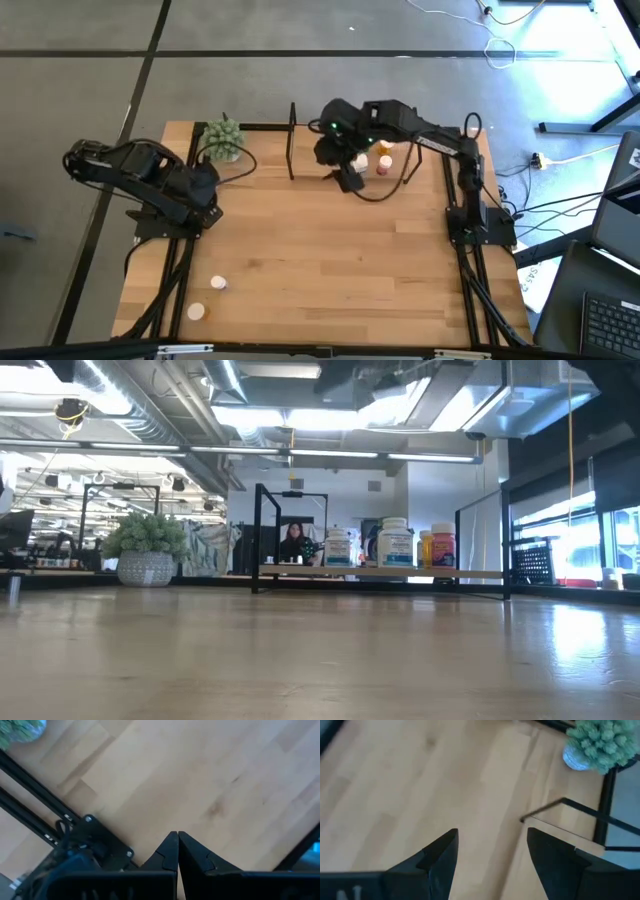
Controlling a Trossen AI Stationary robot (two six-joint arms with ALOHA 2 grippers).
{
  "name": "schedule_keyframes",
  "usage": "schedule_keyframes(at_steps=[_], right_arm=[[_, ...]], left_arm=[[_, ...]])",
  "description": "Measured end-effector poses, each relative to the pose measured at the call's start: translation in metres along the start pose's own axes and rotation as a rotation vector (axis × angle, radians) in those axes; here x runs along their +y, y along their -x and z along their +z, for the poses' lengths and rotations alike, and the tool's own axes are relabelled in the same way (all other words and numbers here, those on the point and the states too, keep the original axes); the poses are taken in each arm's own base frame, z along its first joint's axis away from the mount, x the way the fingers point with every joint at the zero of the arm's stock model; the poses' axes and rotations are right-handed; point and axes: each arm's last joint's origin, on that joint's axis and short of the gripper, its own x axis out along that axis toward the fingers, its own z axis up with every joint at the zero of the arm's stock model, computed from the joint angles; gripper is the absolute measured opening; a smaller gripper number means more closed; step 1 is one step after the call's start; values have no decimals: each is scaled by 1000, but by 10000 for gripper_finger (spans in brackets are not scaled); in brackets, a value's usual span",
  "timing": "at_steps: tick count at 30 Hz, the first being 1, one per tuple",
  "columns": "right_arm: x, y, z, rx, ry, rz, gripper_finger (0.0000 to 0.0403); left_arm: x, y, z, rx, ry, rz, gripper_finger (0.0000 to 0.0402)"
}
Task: Pick and place medicine bottles onto shelf by color
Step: Put the orange pill bottle on the shelf
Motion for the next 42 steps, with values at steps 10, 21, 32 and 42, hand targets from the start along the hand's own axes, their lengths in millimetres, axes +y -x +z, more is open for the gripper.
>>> schedule_keyframes(at_steps=[10, 21, 32, 42], right_arm=[[61, 3, 29, -51, -110, 87, 239], [113, -1, 46, -35, -229, 126, 239], [133, -2, 52, -37, -210, 68, 239], [136, -2, 52, -46, -227, 180, 239]], left_arm=[[-21, 5, -37, 100, -59, -90, 0], [-55, 3, -88, 217, -185, -141, 0], [-72, -2, -127, 363, -86, -89, 0], [-83, -4, -152, 398, -89, -99, 0]])
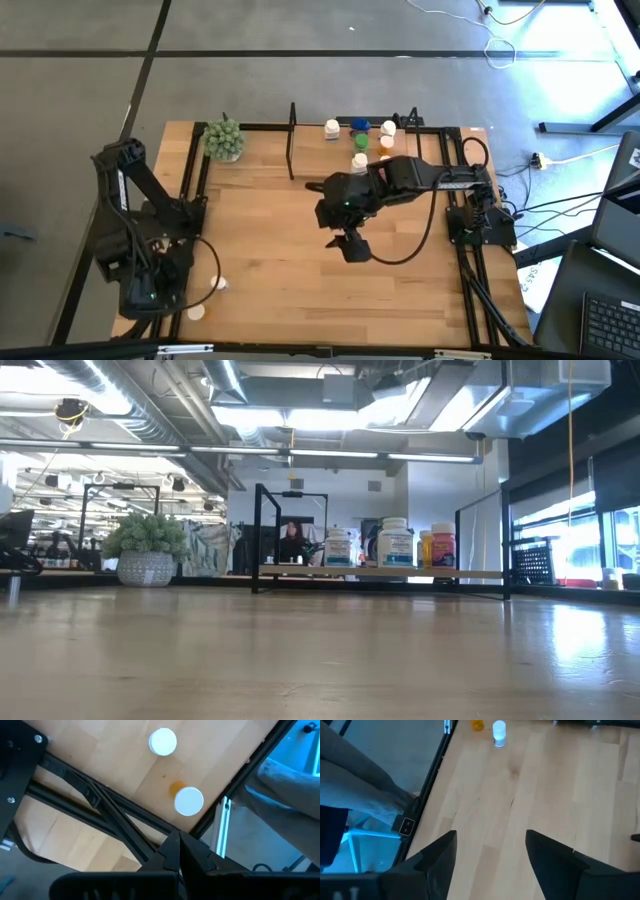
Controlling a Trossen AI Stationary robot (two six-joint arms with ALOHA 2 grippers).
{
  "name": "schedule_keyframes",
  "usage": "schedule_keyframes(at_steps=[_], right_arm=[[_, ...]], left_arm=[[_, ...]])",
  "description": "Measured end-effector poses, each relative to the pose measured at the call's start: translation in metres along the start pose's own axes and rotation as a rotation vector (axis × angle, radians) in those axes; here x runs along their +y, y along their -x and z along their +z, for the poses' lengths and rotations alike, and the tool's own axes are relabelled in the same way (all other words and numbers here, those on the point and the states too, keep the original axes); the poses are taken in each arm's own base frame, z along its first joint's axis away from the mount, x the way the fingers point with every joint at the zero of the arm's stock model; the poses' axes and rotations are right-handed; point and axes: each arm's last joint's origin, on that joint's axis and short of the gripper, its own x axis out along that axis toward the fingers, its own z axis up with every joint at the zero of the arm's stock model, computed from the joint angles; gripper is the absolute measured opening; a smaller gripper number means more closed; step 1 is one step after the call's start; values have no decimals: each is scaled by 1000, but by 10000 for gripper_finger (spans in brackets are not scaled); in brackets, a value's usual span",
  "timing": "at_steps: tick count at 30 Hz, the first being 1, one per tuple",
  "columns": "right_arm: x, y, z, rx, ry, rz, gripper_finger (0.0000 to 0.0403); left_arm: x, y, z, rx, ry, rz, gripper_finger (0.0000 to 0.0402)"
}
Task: Pick and place medicine bottles onto shelf by color
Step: Put the orange pill bottle on the shelf
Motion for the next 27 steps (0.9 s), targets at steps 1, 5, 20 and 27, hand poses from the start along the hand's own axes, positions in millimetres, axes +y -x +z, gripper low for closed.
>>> schedule_keyframes(at_steps=[1, 5, 20, 27], right_arm=[[0, 0, 0, 0, 1, 0, 239], [-2, 0, 0, -1, 0, -26, 239], [-2, 0, 5, -48, 8, -43, 239], [-3, 0, 5, -51, 8, -43, 239]], left_arm=[[-1, -1, -1, 1, -3, 2, 0], [-4, -6, -4, 0, -10, 12, 0], [-8, -13, -7, -79, 49, 10, 0], [-16, -28, -12, -90, -19, 55, 0]])
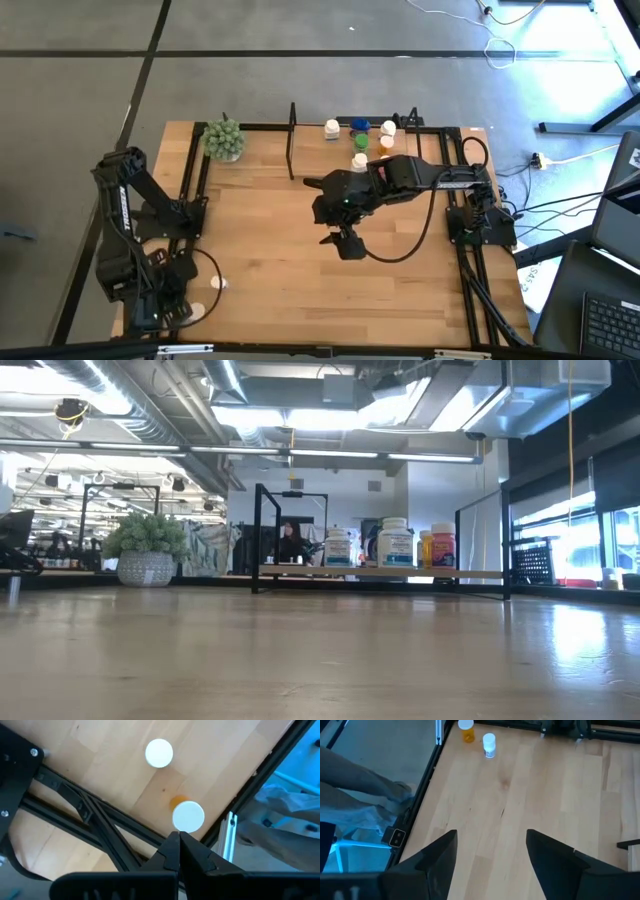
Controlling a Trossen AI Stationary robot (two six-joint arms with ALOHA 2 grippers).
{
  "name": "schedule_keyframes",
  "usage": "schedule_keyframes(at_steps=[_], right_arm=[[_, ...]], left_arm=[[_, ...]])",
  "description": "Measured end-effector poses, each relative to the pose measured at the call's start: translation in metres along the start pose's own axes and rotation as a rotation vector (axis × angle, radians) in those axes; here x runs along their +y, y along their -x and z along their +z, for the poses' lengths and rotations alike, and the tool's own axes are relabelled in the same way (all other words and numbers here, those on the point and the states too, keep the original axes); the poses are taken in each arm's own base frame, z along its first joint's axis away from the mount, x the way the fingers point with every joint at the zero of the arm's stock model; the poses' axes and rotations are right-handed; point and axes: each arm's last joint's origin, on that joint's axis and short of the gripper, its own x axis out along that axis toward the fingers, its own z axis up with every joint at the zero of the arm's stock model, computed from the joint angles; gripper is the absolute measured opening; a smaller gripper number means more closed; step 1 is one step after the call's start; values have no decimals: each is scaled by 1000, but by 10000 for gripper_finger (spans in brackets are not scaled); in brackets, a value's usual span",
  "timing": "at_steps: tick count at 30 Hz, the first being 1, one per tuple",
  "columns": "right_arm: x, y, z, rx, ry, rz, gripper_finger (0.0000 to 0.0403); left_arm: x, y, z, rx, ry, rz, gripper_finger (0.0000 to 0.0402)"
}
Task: Pick and place medicine bottles onto shelf by color
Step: Put the orange pill bottle on the shelf
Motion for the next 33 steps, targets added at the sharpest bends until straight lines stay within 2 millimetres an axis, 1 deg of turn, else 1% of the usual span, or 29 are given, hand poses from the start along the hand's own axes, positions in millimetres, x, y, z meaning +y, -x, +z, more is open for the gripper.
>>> schedule_keyframes(at_steps=[10, 16, 20, 22, 28, 33], right_arm=[[0, 0, 0, 0, 0, 0, 239], [0, 0, 0, 1, 0, 0, 239], [0, 0, 0, 1, 0, 0, 239], [0, 0, 0, 1, 0, 0, 239], [0, 0, 0, 1, -2, 0, 239], [0, 0, 0, 1, -1, 0, 239]], left_arm=[[0, -1, -1, -10, -180, 9, 0], [1, 0, -5, -65, -211, -8, 0], [1, -1, -8, -61, -210, -18, 0], [1, -6, -11, -56, -205, -33, 0], [1, -33, -16, -18, -218, -75, 0], [2, -41, -15, -50, -214, -82, 0]])
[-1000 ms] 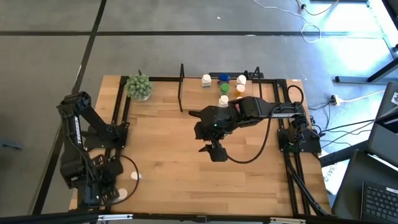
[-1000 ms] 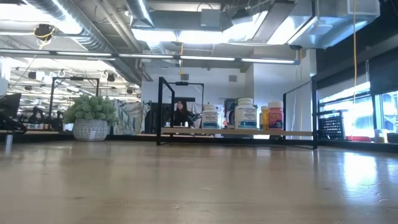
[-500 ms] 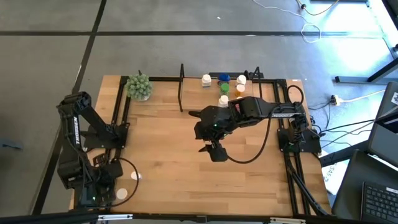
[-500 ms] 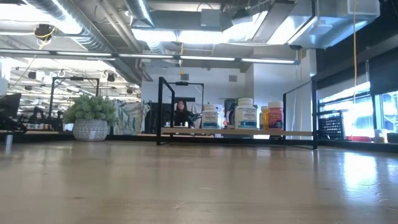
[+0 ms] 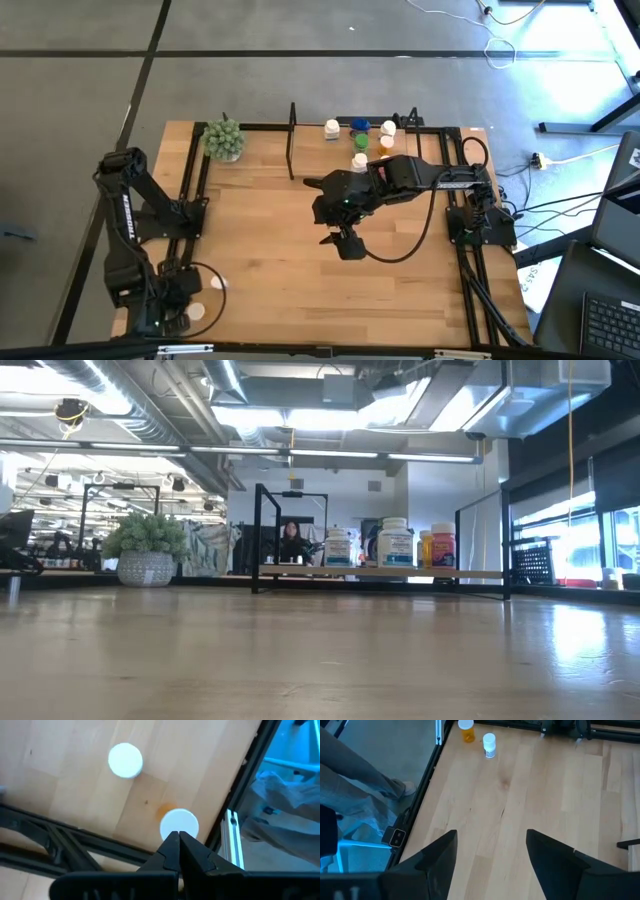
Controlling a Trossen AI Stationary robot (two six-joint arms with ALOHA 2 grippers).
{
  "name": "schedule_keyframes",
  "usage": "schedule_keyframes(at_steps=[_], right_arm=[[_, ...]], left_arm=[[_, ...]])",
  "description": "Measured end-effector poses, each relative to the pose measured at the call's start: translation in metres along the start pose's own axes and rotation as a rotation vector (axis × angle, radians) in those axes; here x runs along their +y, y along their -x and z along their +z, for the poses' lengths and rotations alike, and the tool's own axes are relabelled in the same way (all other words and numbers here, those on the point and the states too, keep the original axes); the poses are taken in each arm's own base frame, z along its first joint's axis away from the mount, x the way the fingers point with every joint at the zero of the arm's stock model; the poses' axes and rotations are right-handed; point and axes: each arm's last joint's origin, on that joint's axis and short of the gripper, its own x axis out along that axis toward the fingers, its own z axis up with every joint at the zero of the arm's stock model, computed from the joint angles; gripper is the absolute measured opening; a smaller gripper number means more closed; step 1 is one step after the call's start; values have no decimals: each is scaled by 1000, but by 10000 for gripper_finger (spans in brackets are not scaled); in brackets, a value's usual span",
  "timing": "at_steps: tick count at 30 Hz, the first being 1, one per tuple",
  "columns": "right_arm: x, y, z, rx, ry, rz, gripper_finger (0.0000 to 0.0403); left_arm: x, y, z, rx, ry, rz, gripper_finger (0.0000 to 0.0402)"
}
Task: Pick and place medicine bottles onto shelf by color
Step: Put the orange pill bottle on the shelf
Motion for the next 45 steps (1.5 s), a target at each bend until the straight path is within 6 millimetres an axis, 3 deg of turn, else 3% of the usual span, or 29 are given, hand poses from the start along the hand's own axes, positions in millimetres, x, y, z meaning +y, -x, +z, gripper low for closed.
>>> schedule_keyframes(at_steps=[11, 18, 25, 29, 41, 45], right_arm=[[0, 0, 0, 0, 0, 0, 239], [0, 0, 0, 0, -2, 0, 239], [0, 0, 0, 0, -1, 0, 239], [0, 0, 0, 0, -2, 0, 239], [0, 0, 0, 0, -2, 0, 239], [0, 0, 0, 0, -1, 0, 239]], left_arm=[[-3, -3, -1, -1, 44, -38, 17], [-3, -3, -1, 7, 136, -45, 104], [-5, -3, -1, 10, 137, -60, 194], [1, -12, -3, 19, 95, -34, 225], [5, -46, -11, 73, 100, -150, 235], [13, -54, -12, 89, 16, -114, 235]])
